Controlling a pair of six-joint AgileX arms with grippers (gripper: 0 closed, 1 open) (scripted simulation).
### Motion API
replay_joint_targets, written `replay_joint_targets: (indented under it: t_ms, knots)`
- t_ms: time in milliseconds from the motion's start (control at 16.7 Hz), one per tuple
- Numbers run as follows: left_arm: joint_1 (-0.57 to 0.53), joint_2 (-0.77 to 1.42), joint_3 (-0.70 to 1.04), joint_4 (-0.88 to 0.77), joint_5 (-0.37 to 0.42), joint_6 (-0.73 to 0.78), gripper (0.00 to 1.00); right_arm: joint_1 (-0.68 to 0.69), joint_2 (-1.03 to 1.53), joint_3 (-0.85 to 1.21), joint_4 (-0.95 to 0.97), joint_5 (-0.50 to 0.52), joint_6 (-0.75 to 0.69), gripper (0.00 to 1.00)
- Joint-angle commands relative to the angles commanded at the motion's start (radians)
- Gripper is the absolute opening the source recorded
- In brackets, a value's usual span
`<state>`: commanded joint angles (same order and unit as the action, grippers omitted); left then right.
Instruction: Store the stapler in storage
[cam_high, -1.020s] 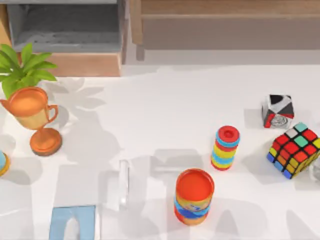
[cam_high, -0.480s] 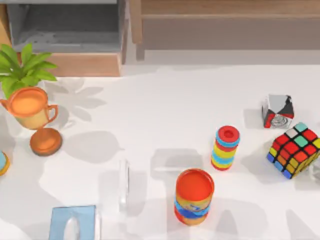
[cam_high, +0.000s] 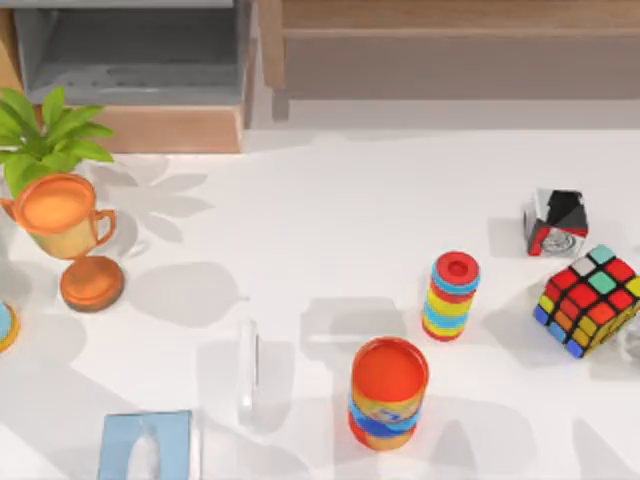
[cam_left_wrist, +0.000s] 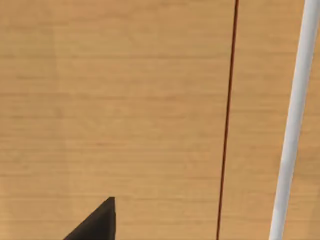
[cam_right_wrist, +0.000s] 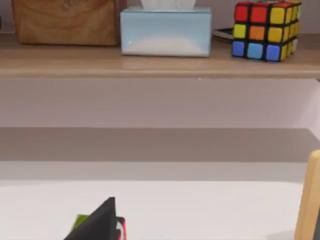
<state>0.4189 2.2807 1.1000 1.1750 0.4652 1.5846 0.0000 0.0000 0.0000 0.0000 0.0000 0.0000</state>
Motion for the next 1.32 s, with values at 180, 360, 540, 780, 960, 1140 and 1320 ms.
replay_joint_targets:
  t_ms: [180, 360, 540, 780, 960, 1140, 1320]
  knots:
    - [-0.006, -0.001, -0.001, -0.004, -0.002, -0.001, 1.0, 0.0, 0.0, 0.0, 0.0, 0.0, 0.0, 1.0]
    - [-0.013, 0.022, 0.049, -0.026, -0.013, 0.0, 1.0, 0.0, 0.0, 0.0, 0.0, 0.0, 0.0, 1.0]
    - [-0.024, 0.049, 0.105, -0.056, -0.023, -0.001, 1.0, 0.0, 0.0, 0.0, 0.0, 0.0, 0.0, 1.0]
    - [-0.025, 0.054, 0.115, -0.06, -0.025, -0.001, 1.0, 0.0, 0.0, 0.0, 0.0, 0.0, 0.0, 1.0]
    - [-0.025, 0.054, 0.115, -0.06, -0.025, -0.001, 0.77, 0.0, 0.0, 0.0, 0.0, 0.0, 0.0, 1.0]
    - [-0.025, 0.054, 0.115, -0.06, -0.025, -0.001, 0.55, 0.0, 0.0, 0.0, 0.0, 0.0, 0.0, 1.0]
    - [-0.025, 0.054, 0.115, -0.06, -0.025, -0.001, 0.32, 0.0, 0.0, 0.0, 0.0, 0.0, 0.0, 1.0]
